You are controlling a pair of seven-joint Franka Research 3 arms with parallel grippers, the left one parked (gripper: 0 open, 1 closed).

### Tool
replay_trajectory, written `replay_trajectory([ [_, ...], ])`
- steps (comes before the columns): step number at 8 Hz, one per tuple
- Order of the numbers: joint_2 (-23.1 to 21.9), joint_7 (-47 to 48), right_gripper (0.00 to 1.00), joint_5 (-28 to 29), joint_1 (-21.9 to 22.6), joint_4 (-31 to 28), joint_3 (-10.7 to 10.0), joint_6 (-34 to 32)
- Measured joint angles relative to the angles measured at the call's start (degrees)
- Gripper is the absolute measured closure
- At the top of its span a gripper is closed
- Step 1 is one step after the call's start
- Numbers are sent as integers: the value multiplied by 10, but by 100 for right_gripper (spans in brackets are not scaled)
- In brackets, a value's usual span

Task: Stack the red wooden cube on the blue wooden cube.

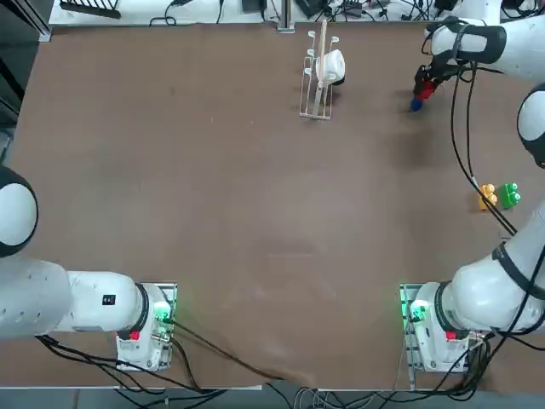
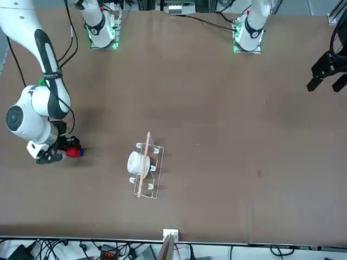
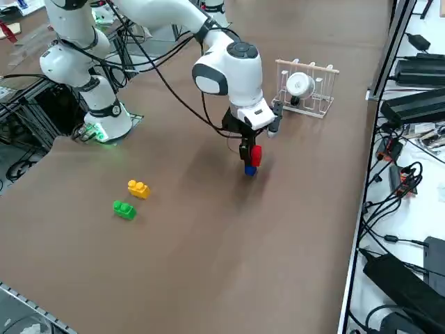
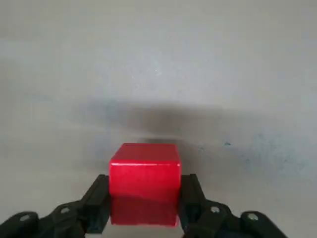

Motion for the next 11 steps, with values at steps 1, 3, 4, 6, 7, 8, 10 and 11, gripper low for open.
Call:
replay_trajectory([
  [1,0,0,30,0,0,0,0,0],
  [3,0,0,30,0,0,0,0,0],
  [4,0,0,30,0,0,0,0,-1],
  [6,0,0,30,0,0,0,0,-2],
  [7,-1,0,30,0,0,0,0,-4],
  [8,-1,0,30,0,0,0,0,-7],
  [10,-1,0,30,0,-2,0,0,-9],
  [11,-1,0,30,0,-4,0,0,-10],
])
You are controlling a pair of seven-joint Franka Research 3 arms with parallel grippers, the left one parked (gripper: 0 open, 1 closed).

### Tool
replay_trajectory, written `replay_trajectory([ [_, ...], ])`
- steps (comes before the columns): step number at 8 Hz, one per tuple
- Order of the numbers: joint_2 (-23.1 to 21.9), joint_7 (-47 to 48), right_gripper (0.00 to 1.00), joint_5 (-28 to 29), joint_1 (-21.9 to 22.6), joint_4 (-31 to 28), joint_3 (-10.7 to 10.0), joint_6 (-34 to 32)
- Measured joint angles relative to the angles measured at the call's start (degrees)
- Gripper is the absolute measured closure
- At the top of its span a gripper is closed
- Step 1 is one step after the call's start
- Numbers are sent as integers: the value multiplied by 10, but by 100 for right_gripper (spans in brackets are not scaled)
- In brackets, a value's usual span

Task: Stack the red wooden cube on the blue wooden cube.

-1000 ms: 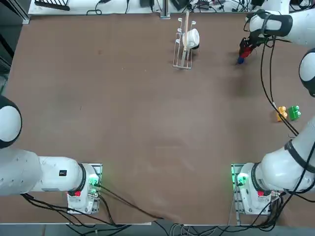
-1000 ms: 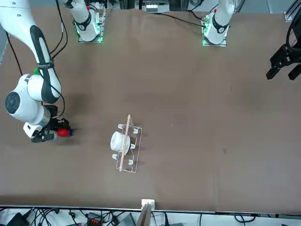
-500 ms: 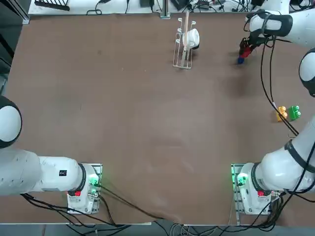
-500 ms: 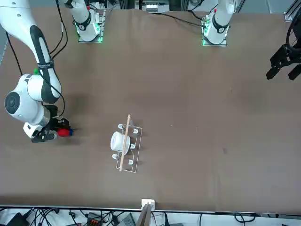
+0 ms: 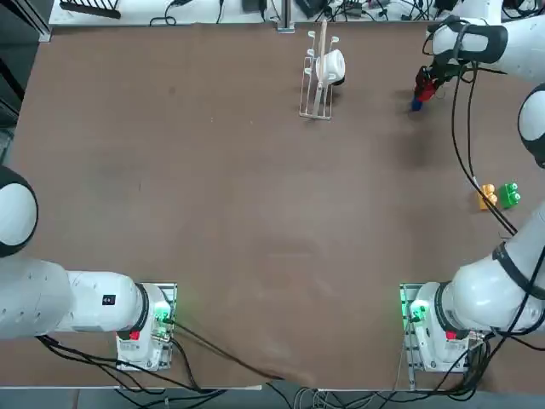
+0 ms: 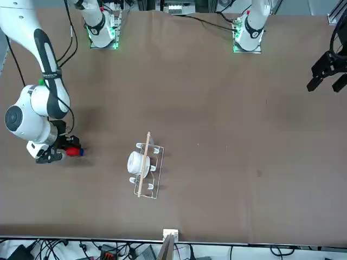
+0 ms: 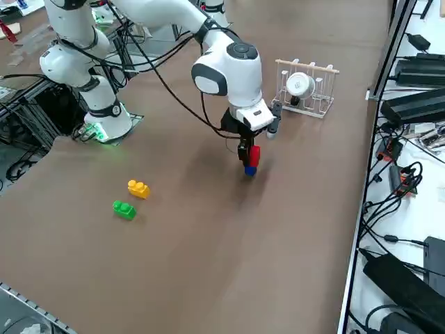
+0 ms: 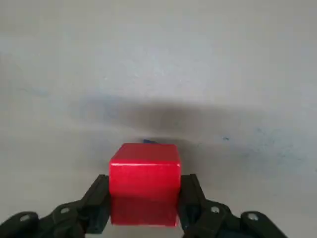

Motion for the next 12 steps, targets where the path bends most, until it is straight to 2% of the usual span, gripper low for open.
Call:
replay_trajectory([
  [12,0,0,30,0,0,0,2,0],
])
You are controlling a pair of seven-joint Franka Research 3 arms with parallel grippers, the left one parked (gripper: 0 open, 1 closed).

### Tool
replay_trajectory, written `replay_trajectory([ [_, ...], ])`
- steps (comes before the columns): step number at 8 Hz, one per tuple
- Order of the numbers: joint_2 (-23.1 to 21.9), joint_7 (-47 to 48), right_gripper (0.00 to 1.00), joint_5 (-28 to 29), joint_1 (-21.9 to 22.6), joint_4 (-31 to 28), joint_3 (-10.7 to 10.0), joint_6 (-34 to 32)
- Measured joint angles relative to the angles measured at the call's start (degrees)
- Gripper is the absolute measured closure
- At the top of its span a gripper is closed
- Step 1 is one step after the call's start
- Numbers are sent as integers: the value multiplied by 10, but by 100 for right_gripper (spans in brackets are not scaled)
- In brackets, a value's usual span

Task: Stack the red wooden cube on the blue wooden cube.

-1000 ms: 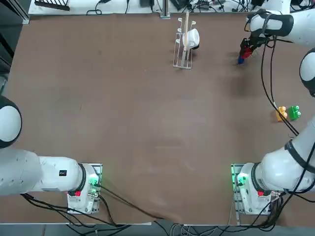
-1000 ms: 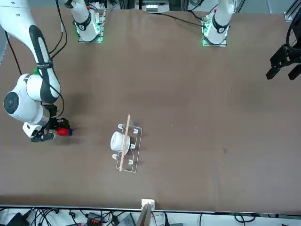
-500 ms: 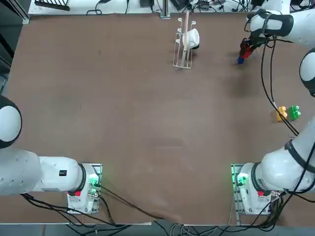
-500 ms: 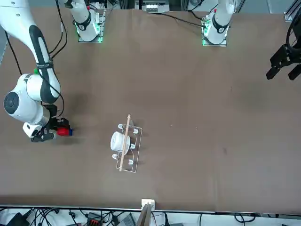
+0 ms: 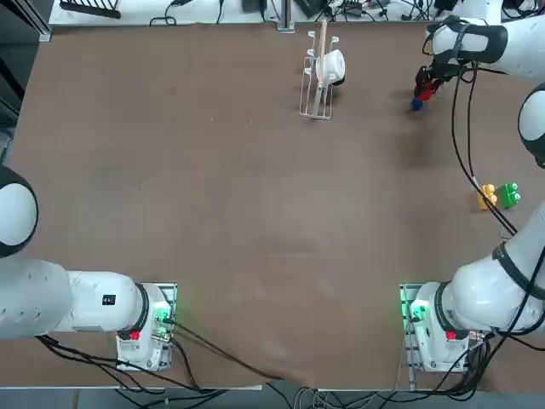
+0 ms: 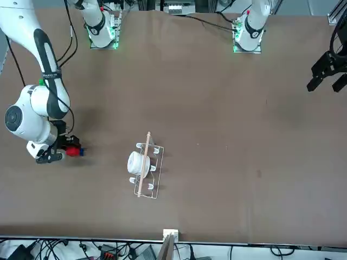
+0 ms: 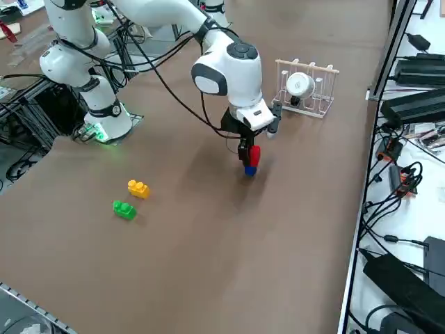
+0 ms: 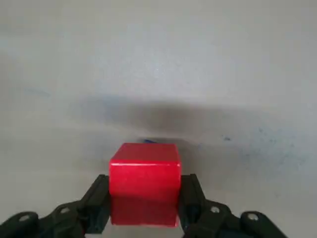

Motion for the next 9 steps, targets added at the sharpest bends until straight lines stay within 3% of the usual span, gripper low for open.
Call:
replay_trajectory([
  [3,0,0,29,0,0,0,0,0],
  [6,0,0,15,0,0,0,0,0],
  [7,0,0,3,0,0,0,0,0],
  [9,0,0,1,0,0,0,0,0],
])
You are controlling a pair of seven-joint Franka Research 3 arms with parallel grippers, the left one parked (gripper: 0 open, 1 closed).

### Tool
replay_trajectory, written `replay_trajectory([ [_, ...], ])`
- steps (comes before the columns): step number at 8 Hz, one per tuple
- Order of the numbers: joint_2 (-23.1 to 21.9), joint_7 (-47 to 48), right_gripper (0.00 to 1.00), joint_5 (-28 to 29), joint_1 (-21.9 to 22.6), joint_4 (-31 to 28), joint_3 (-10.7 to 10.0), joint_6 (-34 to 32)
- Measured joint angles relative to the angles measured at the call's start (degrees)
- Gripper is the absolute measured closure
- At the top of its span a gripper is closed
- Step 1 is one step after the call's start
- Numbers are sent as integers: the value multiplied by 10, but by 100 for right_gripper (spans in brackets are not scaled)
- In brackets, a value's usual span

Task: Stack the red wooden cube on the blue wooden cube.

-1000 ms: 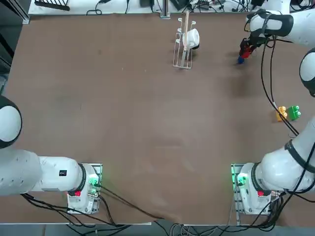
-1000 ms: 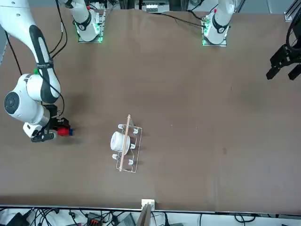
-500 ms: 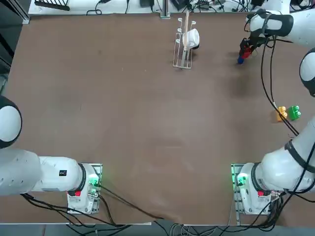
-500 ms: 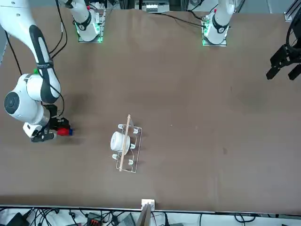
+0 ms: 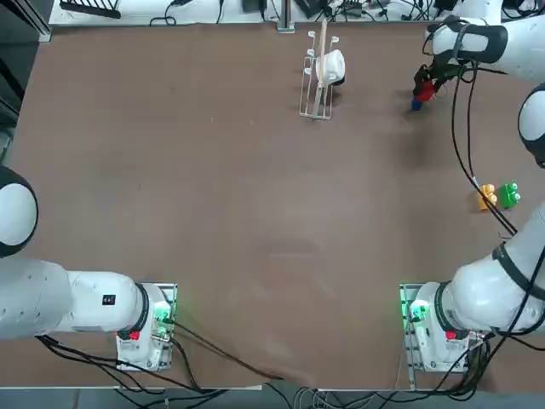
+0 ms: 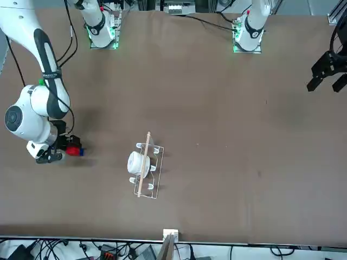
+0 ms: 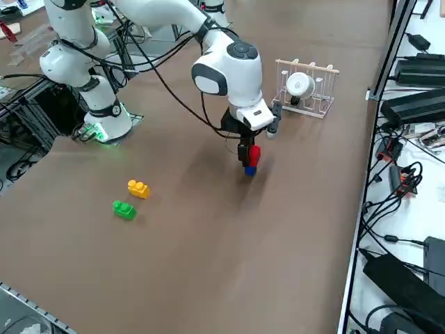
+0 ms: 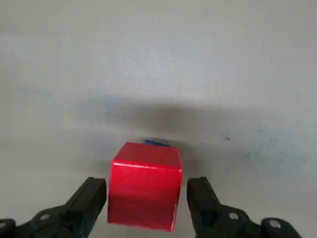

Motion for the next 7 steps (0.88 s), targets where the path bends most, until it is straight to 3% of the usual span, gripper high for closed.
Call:
replay_trajectory([
  [4,-3,0,1,0,0,3,0,0],
  [7,-36,0,1,0,0,31,2,-30],
])
